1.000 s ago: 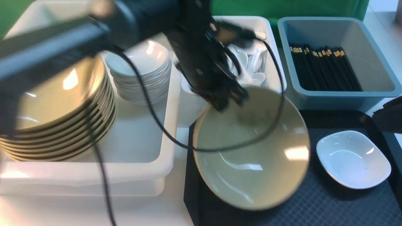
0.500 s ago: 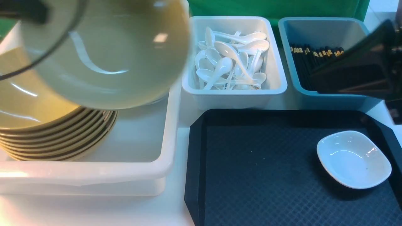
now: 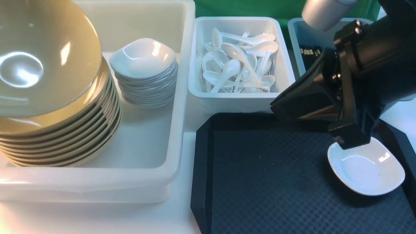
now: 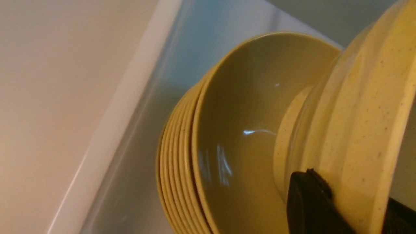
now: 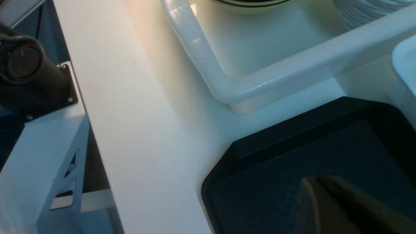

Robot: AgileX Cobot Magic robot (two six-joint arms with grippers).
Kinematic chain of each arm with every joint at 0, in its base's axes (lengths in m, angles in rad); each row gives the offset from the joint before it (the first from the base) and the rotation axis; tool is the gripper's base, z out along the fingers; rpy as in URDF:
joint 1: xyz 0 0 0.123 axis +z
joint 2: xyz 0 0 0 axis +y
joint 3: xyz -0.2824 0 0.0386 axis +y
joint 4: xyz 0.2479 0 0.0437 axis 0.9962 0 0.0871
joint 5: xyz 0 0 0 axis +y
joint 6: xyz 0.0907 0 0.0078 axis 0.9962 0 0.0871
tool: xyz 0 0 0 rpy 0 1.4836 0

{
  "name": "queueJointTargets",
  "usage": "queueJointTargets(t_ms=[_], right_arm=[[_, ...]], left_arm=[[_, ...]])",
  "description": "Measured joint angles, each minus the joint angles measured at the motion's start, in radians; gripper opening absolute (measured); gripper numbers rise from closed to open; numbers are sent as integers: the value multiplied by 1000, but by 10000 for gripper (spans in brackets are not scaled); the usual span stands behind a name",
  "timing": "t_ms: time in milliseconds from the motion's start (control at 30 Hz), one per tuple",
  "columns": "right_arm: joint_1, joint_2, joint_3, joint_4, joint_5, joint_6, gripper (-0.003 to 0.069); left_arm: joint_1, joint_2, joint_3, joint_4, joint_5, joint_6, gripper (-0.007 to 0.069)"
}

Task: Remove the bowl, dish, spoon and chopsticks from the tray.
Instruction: Use the left arm to put the noodle bowl into the large storage box on the left, then use the left arm to grab the plate

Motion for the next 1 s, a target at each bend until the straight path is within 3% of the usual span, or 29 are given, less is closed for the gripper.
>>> queueJointTargets(t_ms=[233,333,533,733,867,1000], right_arm=[[0,0,0,0,3,-7,34],[0,0,0,0,3,-11,34],[0,0,0,0,4,-25,34],[0,0,0,-5,4,-29,38],[0,0,0,-50,3,-28,39],[0,0,0,-184,-3,51,42]], left_arm=[[0,101,12,8,-46,24,101],[-8,123,12,41,-48,33,190],[-67,132,7,241,-53,-2,417],[-96,105,-65,316,-25,-78,526],[-192,32,-152,278,5,-92,526],[-448,-19,-213,217,37,-103,504]])
